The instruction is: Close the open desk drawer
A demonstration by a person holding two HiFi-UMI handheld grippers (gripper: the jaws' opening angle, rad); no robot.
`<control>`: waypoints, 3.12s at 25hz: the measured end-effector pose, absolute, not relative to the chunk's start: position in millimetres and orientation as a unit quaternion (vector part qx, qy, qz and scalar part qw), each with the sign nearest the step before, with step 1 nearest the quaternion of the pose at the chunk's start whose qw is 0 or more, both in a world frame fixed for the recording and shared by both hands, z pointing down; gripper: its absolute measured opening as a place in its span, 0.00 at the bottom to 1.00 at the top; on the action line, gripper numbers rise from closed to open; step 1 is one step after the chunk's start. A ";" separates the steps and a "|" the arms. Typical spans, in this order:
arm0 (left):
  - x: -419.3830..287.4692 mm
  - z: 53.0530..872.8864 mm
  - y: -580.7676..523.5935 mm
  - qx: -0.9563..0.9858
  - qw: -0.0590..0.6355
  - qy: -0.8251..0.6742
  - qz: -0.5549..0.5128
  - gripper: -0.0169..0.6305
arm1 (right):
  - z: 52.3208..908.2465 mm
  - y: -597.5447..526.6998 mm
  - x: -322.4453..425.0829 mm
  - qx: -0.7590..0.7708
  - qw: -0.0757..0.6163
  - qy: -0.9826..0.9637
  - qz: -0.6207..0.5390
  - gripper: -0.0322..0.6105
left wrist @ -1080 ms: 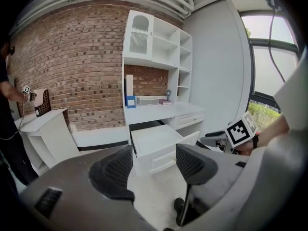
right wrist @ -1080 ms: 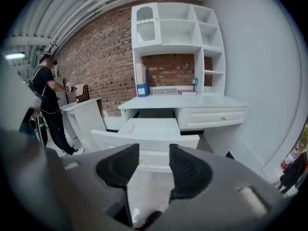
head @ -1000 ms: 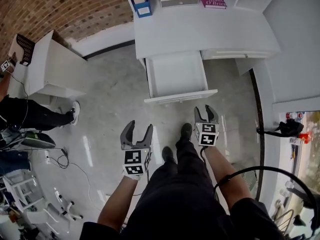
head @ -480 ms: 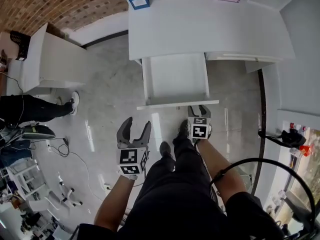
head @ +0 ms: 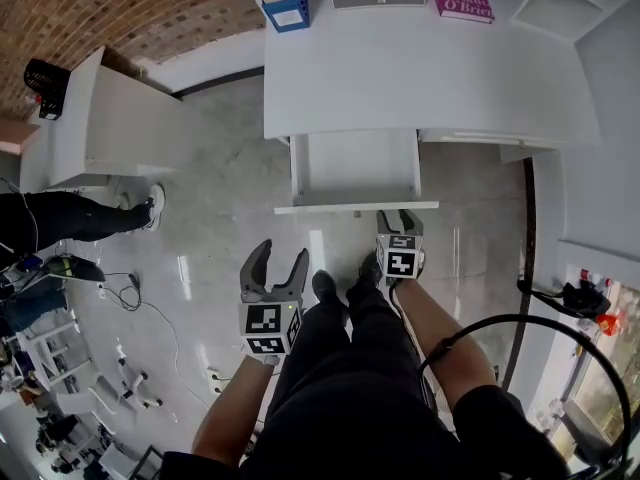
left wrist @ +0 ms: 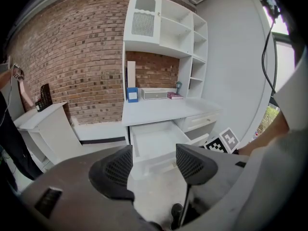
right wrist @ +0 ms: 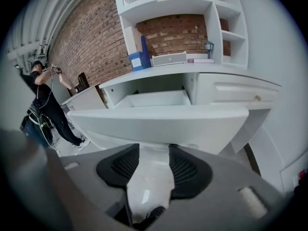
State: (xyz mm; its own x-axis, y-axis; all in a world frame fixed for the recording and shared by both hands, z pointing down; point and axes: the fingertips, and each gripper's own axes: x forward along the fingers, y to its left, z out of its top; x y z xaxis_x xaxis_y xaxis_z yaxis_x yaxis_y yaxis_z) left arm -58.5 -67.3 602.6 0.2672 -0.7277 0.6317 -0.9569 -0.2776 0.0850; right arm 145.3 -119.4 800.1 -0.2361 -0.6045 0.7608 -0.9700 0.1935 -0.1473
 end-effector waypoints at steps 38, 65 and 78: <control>-122.6 635.8 -213.6 0.814 0.238 -0.461 0.260 0.45 | 801.0 -282.3 137.6 0.618 0.293 -0.668 0.293 0.35; -115.4 586.9 -248.6 0.812 0.215 -0.501 0.206 0.45 | 713.4 -284.8 140.2 0.631 0.241 -0.693 0.251 0.35; -78.8 472.0 -267.3 0.828 0.141 -0.530 0.118 0.45 | 493.1 -292.3 141.7 0.634 0.115 -0.760 0.083 0.35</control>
State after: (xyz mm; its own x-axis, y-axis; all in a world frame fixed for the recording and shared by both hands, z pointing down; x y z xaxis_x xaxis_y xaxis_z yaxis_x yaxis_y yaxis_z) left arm -78.8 -267.3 472.0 0.4108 -0.8444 0.3439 -0.9106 -0.3988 0.1085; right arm 141.7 -292.3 493.1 -0.1686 -0.9450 0.2803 -0.9832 0.1815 0.0204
